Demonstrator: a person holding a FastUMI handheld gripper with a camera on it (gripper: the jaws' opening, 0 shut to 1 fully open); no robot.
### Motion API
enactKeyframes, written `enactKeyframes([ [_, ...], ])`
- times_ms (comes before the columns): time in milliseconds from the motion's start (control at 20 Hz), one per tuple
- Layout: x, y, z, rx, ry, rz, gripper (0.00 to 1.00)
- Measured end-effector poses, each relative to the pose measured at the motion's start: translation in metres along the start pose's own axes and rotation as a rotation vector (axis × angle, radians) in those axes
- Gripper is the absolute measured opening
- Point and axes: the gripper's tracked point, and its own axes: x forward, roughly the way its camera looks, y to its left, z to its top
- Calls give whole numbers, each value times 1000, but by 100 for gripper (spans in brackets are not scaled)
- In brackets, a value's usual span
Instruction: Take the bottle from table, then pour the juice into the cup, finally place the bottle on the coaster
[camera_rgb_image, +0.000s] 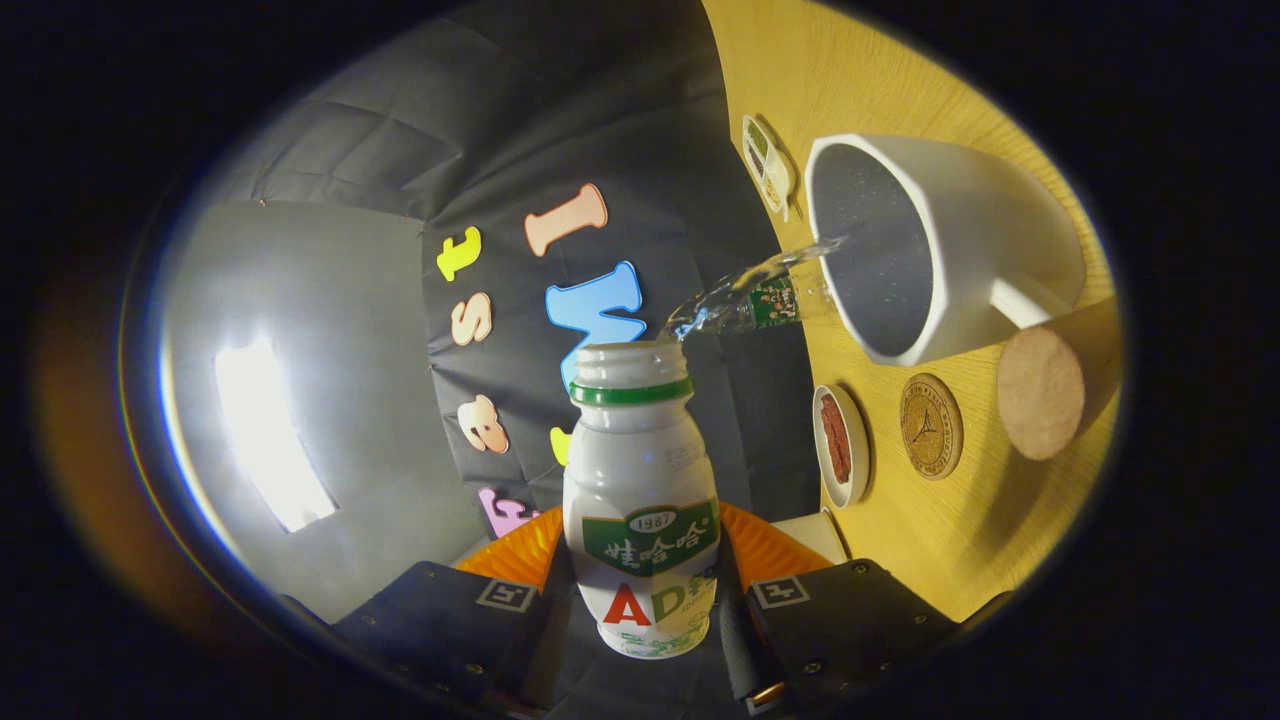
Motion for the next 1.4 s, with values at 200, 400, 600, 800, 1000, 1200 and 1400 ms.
enactKeyframes([
  [200,-1,0,1,8,0,4,64],
  [400,-1,1,1,14,-4,13,64],
  [600,-2,2,1,28,-5,19,64],
  [800,-1,3,1,43,-6,25,64],
  [1000,-1,4,0,52,-6,28,64],
  [1200,-1,4,0,67,-8,33,63],
  [1400,0,6,0,83,-11,41,63],
])
